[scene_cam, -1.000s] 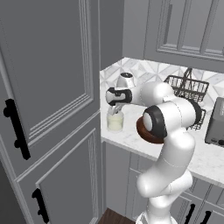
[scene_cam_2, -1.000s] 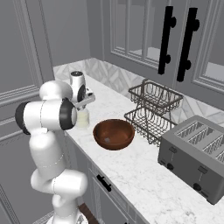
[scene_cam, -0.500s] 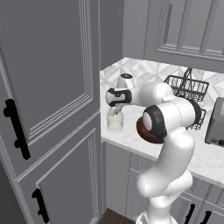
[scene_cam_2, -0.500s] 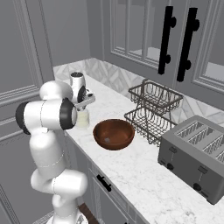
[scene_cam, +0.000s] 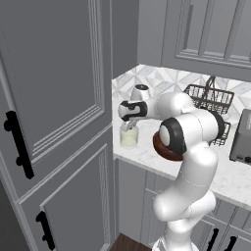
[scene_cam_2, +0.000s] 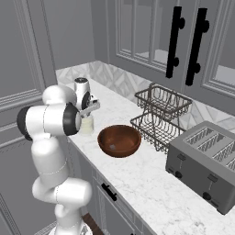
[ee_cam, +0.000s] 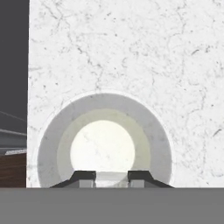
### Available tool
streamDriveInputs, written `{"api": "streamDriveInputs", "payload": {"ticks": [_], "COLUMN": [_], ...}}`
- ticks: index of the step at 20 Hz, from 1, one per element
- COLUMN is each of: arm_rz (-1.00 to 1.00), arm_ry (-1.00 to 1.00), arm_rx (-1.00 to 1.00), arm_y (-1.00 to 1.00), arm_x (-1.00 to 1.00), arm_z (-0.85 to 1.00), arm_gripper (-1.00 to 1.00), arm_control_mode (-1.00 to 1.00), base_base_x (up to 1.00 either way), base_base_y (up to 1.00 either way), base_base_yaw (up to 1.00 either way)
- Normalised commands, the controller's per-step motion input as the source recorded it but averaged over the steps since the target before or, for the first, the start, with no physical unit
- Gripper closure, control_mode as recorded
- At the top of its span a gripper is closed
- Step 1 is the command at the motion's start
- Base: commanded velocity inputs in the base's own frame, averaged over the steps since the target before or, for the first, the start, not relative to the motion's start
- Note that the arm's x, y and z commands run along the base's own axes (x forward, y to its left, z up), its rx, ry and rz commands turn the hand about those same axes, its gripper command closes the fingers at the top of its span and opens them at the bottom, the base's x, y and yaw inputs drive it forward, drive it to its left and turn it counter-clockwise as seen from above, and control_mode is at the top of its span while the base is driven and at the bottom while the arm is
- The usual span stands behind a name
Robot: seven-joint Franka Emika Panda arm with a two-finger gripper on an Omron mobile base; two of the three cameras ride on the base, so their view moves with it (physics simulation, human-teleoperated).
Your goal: Grab a lemon wedge from the fridge and one ice cube from the ice bowl, and put them in the glass of lemonade.
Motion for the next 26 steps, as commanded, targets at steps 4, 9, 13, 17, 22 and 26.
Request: {"api": "streamDriveInputs", "payload": {"ticks": [4,9,13,17,22,26], "arm_rz": [0.00,0.00,0.00,0.00,0.00,-0.06], "arm_ry": [0.00,0.00,0.00,0.00,0.00,0.00], "arm_rx": [0.00,-0.01,0.00,0.00,0.00,0.02], "arm_y": [0.01,0.12,0.09,0.01,0.00,-0.22], "arm_x": [-0.02,-0.15,-0.02,0.00,0.00,-0.62], "arm_z": [0.00,0.00,0.02,0.23,0.35,0.26], "arm_gripper": [-1.00,-1.00,-1.00,-1.00,-1.00,-1.00], "arm_control_mode": [-1.00,-1.00,-1.00,-1.00,-1.00,-1.00], "base_base_x": [0.00,0.00,0.00,0.00,0.00,0.00], "base_base_y": [0.00,0.00,0.00,0.00,0.00,0.00], "base_base_yaw": [0.00,0.00,0.00,0.00,0.00,0.00]}}
